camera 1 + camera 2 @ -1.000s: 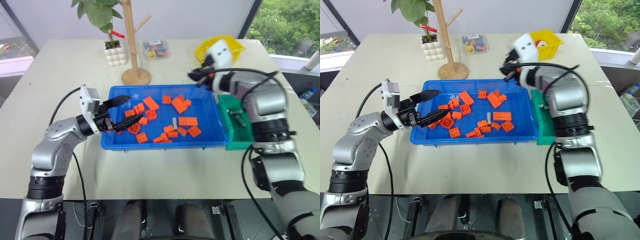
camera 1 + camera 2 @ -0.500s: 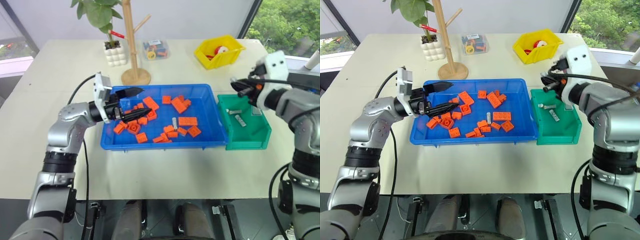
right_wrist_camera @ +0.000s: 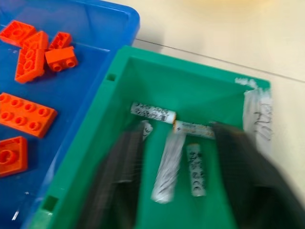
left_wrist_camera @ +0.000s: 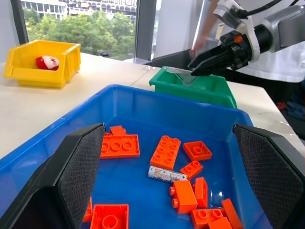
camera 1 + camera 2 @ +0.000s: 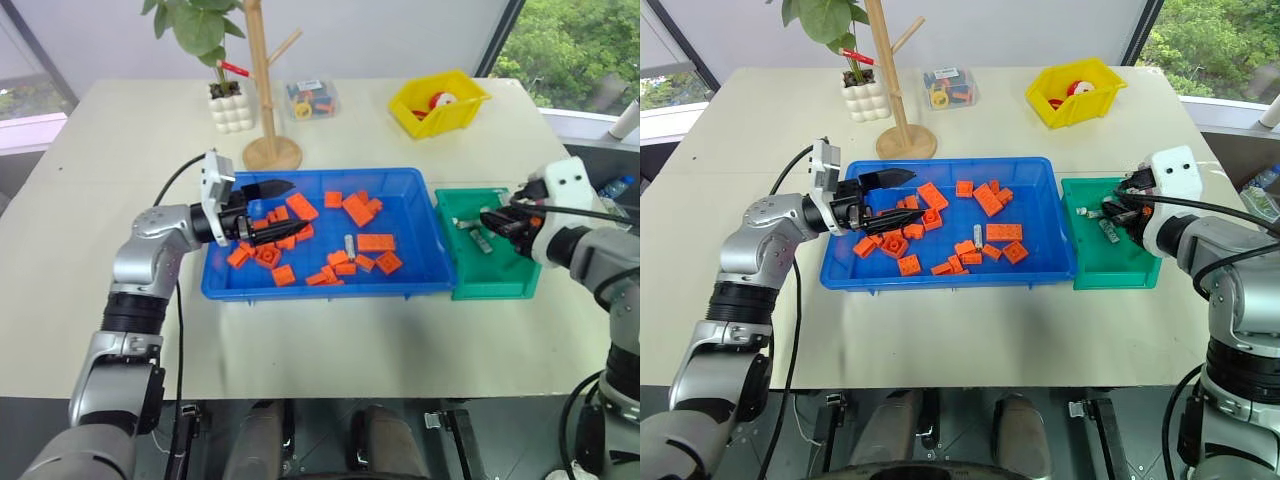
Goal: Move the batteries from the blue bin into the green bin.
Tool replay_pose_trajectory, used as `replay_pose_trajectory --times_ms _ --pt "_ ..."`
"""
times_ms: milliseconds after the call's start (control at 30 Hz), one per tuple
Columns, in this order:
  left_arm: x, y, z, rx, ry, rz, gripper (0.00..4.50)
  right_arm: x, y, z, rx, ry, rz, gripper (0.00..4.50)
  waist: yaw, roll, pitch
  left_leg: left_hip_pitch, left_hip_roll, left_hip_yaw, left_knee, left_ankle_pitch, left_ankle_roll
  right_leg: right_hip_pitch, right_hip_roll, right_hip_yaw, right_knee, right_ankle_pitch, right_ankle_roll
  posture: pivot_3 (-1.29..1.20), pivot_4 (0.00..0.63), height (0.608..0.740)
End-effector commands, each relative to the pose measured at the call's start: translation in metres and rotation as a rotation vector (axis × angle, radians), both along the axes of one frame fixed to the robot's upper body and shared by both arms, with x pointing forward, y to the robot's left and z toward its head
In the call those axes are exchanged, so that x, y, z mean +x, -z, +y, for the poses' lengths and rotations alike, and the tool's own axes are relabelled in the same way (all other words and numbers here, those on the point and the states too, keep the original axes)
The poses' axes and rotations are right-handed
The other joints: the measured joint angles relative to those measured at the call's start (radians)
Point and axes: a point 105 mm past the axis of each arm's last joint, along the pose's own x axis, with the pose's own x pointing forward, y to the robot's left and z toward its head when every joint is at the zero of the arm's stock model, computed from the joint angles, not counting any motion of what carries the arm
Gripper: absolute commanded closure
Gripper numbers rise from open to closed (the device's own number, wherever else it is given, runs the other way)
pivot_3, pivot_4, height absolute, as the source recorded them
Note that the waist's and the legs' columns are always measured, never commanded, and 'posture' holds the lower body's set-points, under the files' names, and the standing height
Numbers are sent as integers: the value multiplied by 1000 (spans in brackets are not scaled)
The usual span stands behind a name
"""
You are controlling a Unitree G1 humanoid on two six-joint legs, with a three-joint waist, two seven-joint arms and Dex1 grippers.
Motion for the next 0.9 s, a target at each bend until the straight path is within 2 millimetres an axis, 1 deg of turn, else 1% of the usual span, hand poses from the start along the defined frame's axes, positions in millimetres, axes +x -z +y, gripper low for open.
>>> replay_pose_trajectory --times_ms 33,67,133,200,233,267,367,400,467,600,733,900 --pt "-5 -14 6 -7 -14 -64 0 1 -12 -7 -38 10 -49 581 0 0 0 0 0 0 0 0 0 0 0 0 0 0 0 0 150 739" --pt "-5 -14 7 -6 -19 -64 0 3 -14 -9 -49 14 -53 152 -1 0 0 0 0 0 0 0 0 0 0 0 0 0 0 0 150 739" --pt "-6 -13 10 -5 -31 -64 0 6 -19 -11 -84 20 -68 65 -1 0 0 0 0 0 0 0 0 0 0 0 0 0 0 0 150 739" --pt "-7 -13 12 -4 -43 -64 0 13 -29 -3 -79 -9 -106 65 -2 0 0 0 0 0 0 0 0 0 0 0 0 0 0 0 150 739" --pt "-7 -13 13 -4 -49 -64 0 16 -34 5 -58 -33 -121 65 -4 0 0 0 0 0 0 0 0 0 0 0 0 0 0 0 150 739" --pt "-7 -13 14 -5 -55 -65 0 19 -39 18 -13 -75 -139 65 -4 0 0 0 0 0 0 0 0 0 0 0 0 0 0 0 150 739" --pt "-7 -13 15 -11 -71 -66 0 27 -47 66 141 -215 -155 65 -8 0 0 1 2 0 0 0 0 0 2 0 0 0 0 0 150 739" --pt "-8 -12 15 -15 -76 -65 0 28 -41 85 188 -264 -135 65 -6 0 0 1 2 0 0 0 0 0 2 0 0 0 0 0 150 739" --pt "-9 -11 14 -19 -84 -66 0 27 -27 111 234 -326 -89 65 -4 0 0 1 2 -1 0 0 -1 0 2 0 1 0 0 0 150 739" --pt "-13 -9 14 -30 -101 -62 0 26 -8 139 266 -382 -30 65 8 0 0 -1 -1 -2 1 0 0 0 0 0 1 0 0 0 150 739" --pt "-18 -8 16 -42 -123 -56 0 25 3 152 270 -414 10 65 16 0 0 -2 -1 -3 3 0 0 0 0 0 1 0 0 0 150 739" --pt "-26 -8 20 -35 -132 -50 0 21 11 163 282 -472 66 65 12 0 0 -2 0 -2 2 0 0 0 1 0 1 0 0 0 150 739"
